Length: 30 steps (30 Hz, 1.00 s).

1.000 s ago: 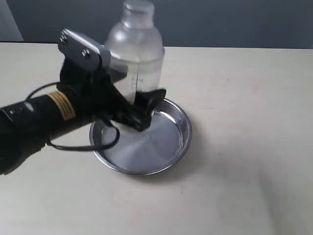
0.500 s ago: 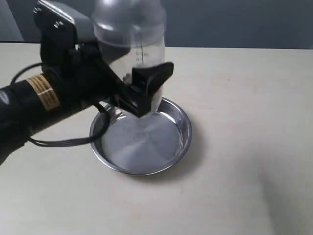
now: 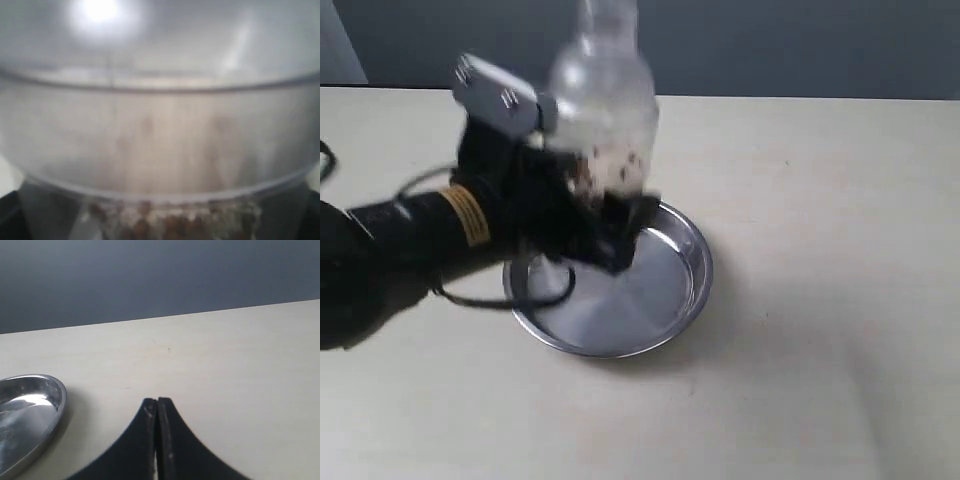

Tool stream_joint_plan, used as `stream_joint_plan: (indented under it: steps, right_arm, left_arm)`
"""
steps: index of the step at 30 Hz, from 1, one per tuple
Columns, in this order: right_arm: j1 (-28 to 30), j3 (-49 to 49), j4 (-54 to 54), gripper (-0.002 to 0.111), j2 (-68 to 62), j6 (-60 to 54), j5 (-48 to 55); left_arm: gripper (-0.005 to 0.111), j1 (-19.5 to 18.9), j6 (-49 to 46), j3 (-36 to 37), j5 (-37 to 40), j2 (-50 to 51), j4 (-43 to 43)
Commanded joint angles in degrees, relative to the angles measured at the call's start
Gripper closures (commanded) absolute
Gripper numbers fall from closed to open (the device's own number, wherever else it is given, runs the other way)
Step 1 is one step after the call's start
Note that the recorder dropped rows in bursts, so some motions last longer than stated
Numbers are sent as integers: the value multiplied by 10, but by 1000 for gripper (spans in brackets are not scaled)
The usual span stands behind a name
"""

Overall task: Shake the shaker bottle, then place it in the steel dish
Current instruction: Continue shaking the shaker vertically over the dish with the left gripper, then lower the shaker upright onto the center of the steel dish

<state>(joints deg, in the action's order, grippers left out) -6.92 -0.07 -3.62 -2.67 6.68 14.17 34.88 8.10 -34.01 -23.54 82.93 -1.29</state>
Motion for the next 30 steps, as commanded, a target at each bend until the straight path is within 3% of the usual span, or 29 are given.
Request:
stream_joint_plan:
  steps: [1,4,7,9,12,14,17,19,22,25,28,30]
  right_arm:
    - [1,1,1,109,-3,0,-8]
    - [1,1,1,109,-3,0,-6]
    - [1,1,1,109,-3,0,-6]
    - [1,1,1,109,-3,0,-6]
    - [1,1,1,109,-3,0,-6]
    - [1,1,1,109,-3,0,-6]
    - [1,1,2,109,-3,0,-6]
    - [1,1,2,109,-3,0,-6]
    - [1,1,2,109,-3,0,-6]
    - [1,1,2,109,-3,0,-8]
    - [1,1,2,109,-3,0,-8]
    - [1,1,2,109,-3,0,-8]
  left_arm:
    - [106,1,7,-24,-47,-76,-28]
    - [106,1,7,-30,-30,-110,-22]
    - [106,-4,-7,19,8,-48,-18]
    - [106,-11,-3,25,-25,-31,-3]
    - [106,-9,21,-13,-64,-94,-42]
    - [106,-9,31,-26,-40,-108,-40]
    - [106,-9,33,9,27,-62,-35]
    - [106,-9,34,22,16,-38,-35]
    - [106,-9,29,-6,-35,-88,-66]
    - [106,-9,19,-45,-12,-125,-46]
    - [106,-9,34,2,37,-76,-42]
    - [106,-11,35,20,-13,-44,-39]
